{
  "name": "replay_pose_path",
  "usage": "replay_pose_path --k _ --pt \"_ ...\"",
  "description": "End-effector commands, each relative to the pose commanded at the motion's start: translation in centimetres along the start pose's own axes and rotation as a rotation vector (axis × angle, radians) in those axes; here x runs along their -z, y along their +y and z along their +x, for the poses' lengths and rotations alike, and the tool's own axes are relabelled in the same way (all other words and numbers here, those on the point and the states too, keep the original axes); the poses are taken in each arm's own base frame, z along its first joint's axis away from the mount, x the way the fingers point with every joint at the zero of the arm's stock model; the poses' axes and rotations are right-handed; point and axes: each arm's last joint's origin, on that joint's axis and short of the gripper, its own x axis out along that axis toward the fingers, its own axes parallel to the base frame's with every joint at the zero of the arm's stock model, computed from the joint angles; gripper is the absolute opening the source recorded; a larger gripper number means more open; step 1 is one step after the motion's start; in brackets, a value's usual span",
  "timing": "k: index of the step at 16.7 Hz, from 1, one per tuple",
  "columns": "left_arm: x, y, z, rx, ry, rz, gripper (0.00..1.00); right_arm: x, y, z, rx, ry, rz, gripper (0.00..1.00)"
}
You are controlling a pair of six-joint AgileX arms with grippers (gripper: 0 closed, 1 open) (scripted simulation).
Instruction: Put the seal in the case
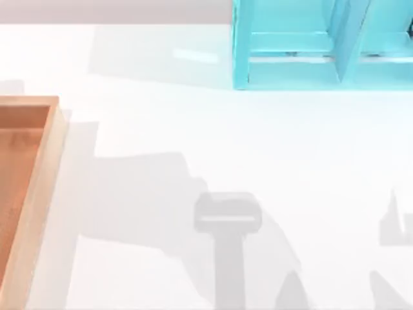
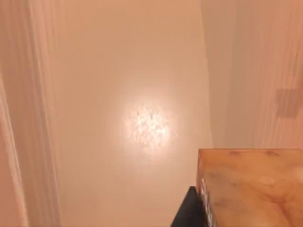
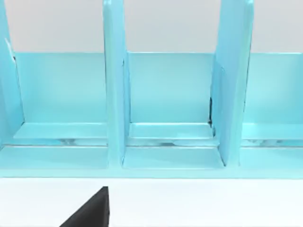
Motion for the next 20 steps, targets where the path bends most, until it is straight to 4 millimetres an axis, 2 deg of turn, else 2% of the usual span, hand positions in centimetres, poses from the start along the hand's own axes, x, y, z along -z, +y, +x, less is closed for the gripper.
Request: replay_pose_path --k 3,8,11,16,20 --pt "1.7 1.6 -0.1 -0.002 -0.011 0.0 0.0 0.0 0.0 0.0 0.0 0.0 0.0 1.0" --pt "1.6 1.6 0.0 -0.003 -0.006 0.003 0.0 0.0 0.0 0.0 0.0 0.0 0.0 1.0" --pt "1.6 1.8 1.8 -0.004 -0.011 -0.008 0.0 0.0 0.0 0.0 0.0 0.0 0.0 1.0" --pt "1.6 1.7 6.1 -0.001 -0.014 -0.001 0.0 0.0 0.0 0.0 0.0 0.0 0.0 1.0" --pt "1.7 1.7 6.4 -0.002 -0.011 0.0 0.0 0.0 0.0 0.0 0.0 0.0 0.0 1.0"
